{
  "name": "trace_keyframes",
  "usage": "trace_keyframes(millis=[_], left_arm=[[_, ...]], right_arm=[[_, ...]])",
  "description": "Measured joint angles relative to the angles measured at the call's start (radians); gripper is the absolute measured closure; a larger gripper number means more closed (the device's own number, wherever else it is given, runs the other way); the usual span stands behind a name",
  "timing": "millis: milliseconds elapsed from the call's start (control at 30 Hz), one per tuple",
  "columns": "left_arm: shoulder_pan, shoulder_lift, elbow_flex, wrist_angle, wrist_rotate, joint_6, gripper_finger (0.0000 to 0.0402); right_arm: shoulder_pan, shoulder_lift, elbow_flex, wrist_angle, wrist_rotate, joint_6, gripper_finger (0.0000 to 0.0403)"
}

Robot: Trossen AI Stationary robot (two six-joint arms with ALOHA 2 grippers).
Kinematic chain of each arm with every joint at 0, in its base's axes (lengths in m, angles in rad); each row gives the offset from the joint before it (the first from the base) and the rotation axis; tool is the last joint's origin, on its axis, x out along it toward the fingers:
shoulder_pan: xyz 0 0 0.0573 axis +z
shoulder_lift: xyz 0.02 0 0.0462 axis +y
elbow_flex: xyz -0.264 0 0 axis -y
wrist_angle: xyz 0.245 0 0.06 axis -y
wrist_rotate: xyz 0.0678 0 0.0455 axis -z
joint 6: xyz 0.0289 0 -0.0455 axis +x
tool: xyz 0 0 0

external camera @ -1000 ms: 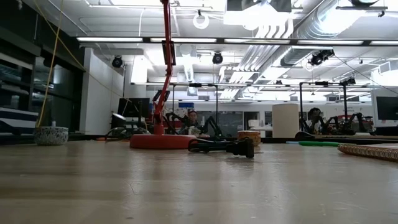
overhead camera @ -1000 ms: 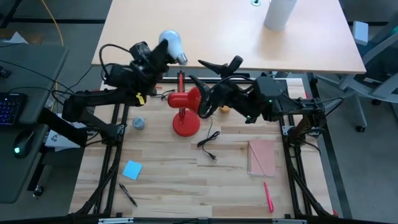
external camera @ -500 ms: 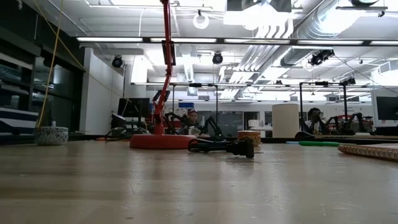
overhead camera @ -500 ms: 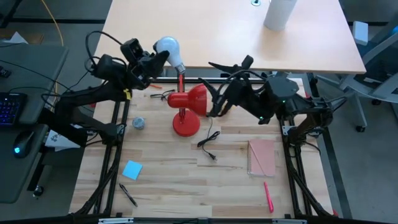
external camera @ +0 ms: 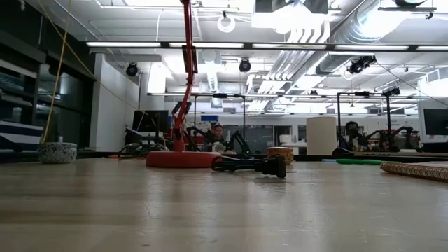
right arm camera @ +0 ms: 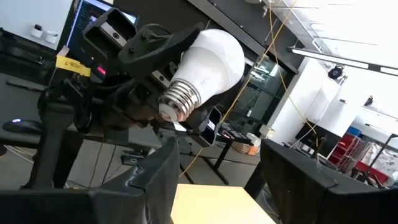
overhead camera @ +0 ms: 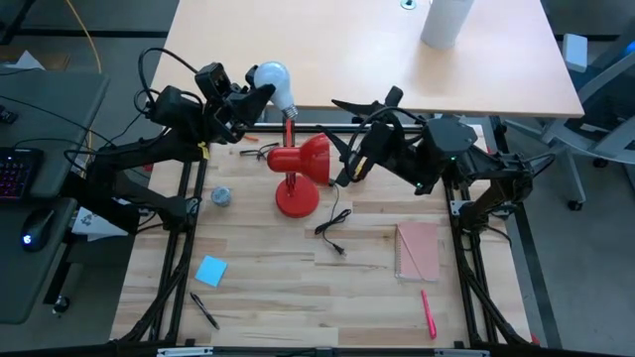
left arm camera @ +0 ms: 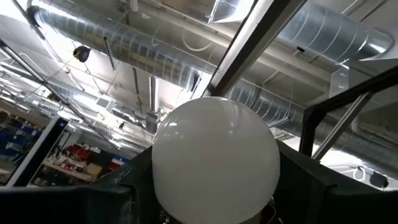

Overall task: Screw lightbulb
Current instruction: Insert the lightbulb into the lamp

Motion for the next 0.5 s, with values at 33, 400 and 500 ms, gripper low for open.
trace_keyframes(millis=[33, 400, 500], left_arm=[[0.0, 0.0, 0.0, 0.0, 0.0, 0.0, 0.0174], [0.0, 0.0, 0.0, -0.003, -0.001, -0.007, 0.0174], [0.0, 0.0, 0.0, -0.002, -0.002, -0.007, 0.0174]], right_arm=[[0.0, 0.0, 0.0, 0.0, 0.0, 0.0, 0.0187], [0.0, 0.0, 0.0, 0.0, 0.0, 0.0, 0.0187], [0.0, 0.0, 0.0, 0.0, 0.0, 0.002, 0.0187]])
